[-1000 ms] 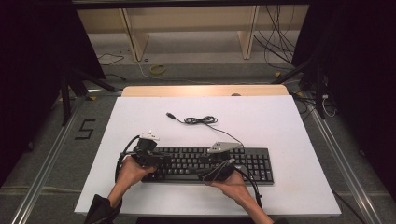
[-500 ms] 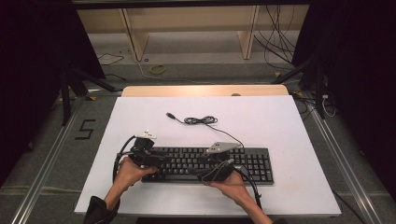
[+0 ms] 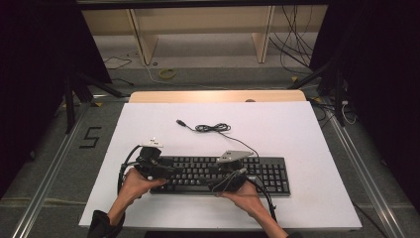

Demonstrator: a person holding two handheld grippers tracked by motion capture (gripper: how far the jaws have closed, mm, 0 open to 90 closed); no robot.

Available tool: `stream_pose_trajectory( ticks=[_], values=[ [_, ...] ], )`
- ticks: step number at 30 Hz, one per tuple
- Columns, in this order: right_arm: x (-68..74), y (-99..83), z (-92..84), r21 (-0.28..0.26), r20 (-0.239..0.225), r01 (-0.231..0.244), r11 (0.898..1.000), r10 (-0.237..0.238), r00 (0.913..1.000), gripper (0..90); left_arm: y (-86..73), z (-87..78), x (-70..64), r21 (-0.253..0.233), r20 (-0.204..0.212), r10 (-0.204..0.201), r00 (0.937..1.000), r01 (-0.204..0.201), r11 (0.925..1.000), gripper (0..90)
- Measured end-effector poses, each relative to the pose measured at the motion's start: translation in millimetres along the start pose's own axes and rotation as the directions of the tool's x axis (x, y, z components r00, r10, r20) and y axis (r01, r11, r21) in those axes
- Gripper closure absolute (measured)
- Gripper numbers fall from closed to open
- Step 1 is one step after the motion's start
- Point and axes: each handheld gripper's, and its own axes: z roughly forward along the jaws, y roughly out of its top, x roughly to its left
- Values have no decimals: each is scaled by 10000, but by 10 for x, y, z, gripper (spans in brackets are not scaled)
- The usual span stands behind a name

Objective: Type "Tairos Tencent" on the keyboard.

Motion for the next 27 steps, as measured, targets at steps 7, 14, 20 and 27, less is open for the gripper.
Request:
stream_pose_trajectory(
  ticks=[7,14,20,27],
  values=[
    [9,4,35,183,162,93,9998,-96,9998,567,-36,-47,-11,-173,-60,-16,10000,15,9998,340],
    [23,1,85,468,247,177,9987,-189,9995,665,-77,-108,-16,-498,-19,14,10000,-15,9988,339],
    [50,11,145,625,149,323,9975,-333,9993,764,-104,-152,-20,-734,53,-65,10000,69,9973,335],
    [81,18,225,866,118,474,9951,-486,9987,852,-139,-177,-53,-1054,201,-61,9998,82,9944,326]
  ],
)
